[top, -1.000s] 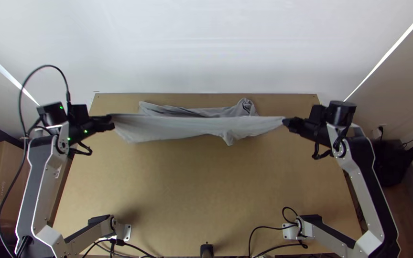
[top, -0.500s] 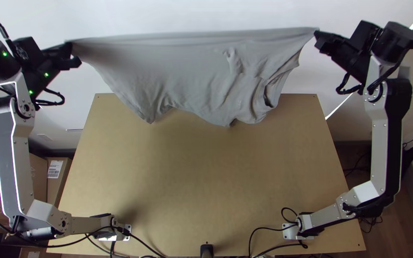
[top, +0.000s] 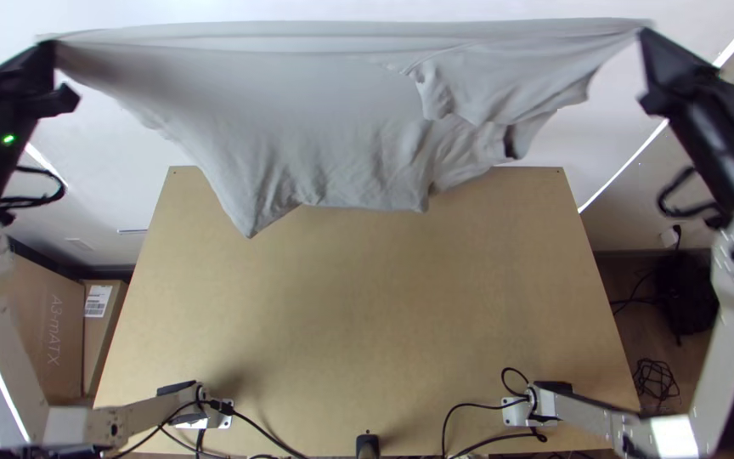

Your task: Fold the t-shirt

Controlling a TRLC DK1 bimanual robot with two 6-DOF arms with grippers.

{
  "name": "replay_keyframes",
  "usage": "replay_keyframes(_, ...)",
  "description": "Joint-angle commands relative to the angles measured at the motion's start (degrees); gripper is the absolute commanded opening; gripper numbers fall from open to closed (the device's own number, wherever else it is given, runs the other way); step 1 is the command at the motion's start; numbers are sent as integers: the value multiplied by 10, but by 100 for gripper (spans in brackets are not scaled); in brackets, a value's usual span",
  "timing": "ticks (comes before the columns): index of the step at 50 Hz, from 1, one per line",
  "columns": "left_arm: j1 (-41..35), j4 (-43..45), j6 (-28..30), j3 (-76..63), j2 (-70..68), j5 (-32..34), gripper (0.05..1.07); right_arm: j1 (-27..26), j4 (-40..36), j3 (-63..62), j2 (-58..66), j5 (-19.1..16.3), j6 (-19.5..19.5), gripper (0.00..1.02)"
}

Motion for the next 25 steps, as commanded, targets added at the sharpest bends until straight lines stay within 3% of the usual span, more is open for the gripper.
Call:
replay_keyframes(1, 20, 10, -19, 21, -68, -26, 8, -13, 54, -52, -119, 24, 19, 2)
replay_keyframes(11, 16, 24, -34, 20, -136, -23, 8, 6, 72, -125, -237, 24, 18, 2)
replay_keyframes(25, -5, -21, -68, 17, -183, -8, 8, 28, 62, -110, -250, 24, 36, 2)
